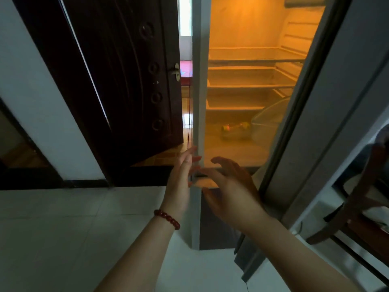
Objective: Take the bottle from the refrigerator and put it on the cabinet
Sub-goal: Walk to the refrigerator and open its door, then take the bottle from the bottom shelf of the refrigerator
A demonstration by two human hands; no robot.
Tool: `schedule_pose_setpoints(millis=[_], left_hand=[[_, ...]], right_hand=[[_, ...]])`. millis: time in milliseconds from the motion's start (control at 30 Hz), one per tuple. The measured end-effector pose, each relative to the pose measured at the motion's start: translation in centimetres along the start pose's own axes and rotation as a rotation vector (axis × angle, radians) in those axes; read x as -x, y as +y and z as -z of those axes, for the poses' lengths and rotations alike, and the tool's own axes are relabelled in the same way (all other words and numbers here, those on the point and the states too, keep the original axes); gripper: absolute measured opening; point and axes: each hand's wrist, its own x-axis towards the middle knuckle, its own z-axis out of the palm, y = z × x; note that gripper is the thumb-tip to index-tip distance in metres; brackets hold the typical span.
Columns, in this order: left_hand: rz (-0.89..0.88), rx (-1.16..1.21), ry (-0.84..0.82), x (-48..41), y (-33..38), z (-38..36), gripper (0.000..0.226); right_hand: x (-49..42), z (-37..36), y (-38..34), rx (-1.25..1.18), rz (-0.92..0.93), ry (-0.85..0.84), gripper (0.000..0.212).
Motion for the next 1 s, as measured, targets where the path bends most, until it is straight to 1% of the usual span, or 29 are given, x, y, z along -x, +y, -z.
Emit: schedule_pose_setpoints(millis=[67, 133, 233, 300, 400, 467, 533, 633, 733, 833, 1000], left_hand=[[-0.01, 0.008, 0.002, 1.3, 0.1, -1.4, 0.038], [-0.01, 0.009, 0.009, 2.3, 0.1, -2.6, 0.039], [0.005, -0.017, 0.016, 3.5, -0.1, -3.9, 0.046], [0.011, -0.037, 0.024, 4.1, -0.1, -4.5, 0.048], [0.023, -0.068, 0.042, 4.7, 0.1, -5.0, 0.053], [0.036, -0.061, 0.057, 4.9, 0.3, -5.2, 0.052], [0.042, -0.046, 0.067, 5.0, 0.7, -5.3, 0.047], [0.037, -0.056, 0.08, 5.1, 1.0, -5.5, 0.047], [0.036, -0.058, 0.086, 5.0, 1.1, -5.7, 0.055], [0.035, -0.058, 0.078, 5.0, 1.3, -6.4, 0.055], [0.023, -0.066, 0.064, 5.2, 1.3, -7.8, 0.05]], right_hand=[[1.5, 0.9, 0.4, 0.006, 0.012, -0.018, 0.046], [2.8, 1.5, 0.7, -0.008, 0.001, -0.013, 0.044], [4.0, 2.1, 0.8, -0.035, 0.023, 0.043, 0.037], [4.4, 2.3, 0.9, -0.039, 0.038, 0.062, 0.035], [4.2, 2.5, 1.3, -0.072, 0.015, 0.058, 0.038], [3.7, 2.6, 1.7, -0.109, 0.014, 0.061, 0.039], [3.1, 2.6, 2.1, -0.195, 0.013, 0.06, 0.037], [2.7, 2.7, 3.0, -0.464, 0.004, 0.057, 0.035], [2.5, 3.1, 4.2, -0.668, -0.111, 0.008, 0.035], [2.8, 3.4, 5.2, -0.766, -0.204, -0.018, 0.035], [4.6, 4.3, 6.8, -0.813, -0.267, -0.012, 0.039]])
